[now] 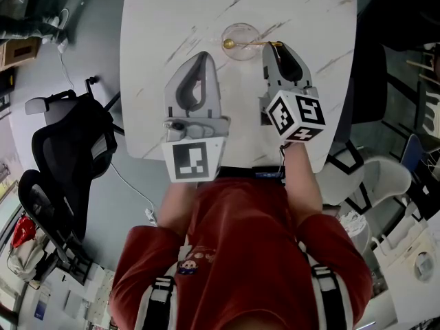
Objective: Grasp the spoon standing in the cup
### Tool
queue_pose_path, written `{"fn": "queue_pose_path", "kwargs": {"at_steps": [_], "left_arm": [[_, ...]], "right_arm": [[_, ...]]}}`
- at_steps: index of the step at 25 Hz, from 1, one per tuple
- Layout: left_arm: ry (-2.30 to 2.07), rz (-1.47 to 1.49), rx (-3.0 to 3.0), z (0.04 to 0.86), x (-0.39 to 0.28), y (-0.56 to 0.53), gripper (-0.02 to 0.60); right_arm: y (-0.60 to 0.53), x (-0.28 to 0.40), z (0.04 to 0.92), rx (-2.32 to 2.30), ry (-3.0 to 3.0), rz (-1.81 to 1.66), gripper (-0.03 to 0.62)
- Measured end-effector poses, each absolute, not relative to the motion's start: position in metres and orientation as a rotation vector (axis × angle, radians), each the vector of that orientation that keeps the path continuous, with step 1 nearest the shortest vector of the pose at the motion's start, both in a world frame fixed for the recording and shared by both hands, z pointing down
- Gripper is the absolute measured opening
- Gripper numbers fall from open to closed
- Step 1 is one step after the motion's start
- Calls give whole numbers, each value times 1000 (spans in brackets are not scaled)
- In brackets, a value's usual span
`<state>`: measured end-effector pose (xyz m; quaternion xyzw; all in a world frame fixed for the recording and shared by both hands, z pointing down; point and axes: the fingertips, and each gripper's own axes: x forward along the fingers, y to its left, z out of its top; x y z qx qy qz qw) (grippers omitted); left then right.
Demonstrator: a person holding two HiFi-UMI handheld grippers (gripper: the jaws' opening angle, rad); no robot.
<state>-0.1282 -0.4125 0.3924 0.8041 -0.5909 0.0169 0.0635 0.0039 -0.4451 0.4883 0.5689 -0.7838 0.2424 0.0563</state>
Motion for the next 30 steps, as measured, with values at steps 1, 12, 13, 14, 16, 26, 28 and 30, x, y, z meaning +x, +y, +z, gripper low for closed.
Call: {"fn": "queue_pose_path", "kwargs": {"at_steps": [1, 12, 13, 14, 16, 26, 28, 30], "left_arm": [[-1784, 53, 2428, 393, -129, -413, 2], [-1776, 62, 2428, 395, -131, -414, 2], [-1775, 63, 2429, 396, -132, -414, 2], [-1775, 62, 2430, 396, -132, -414, 2], [-1775, 57, 2430, 395, -133, -414, 2], [-1777, 47, 2429, 393, -133, -413, 2], [-1778, 45, 2428, 393, -133, -413, 2], [-1780, 42, 2428, 393, -133, -412, 2]], "right_arm": [[-445, 4, 489, 1727, -2375, 736, 74], [-448, 4, 491, 1743, -2358, 726, 51], [-448, 3, 491, 1743, -2357, 724, 50], [-448, 3, 491, 1743, -2355, 722, 48], [-448, 2, 491, 1743, -2351, 716, 43], [-447, 1, 489, 1741, -2351, 698, 28], [-447, 0, 488, 1740, -2358, 690, 26], [-447, -1, 486, 1740, -2368, 684, 25]]}}
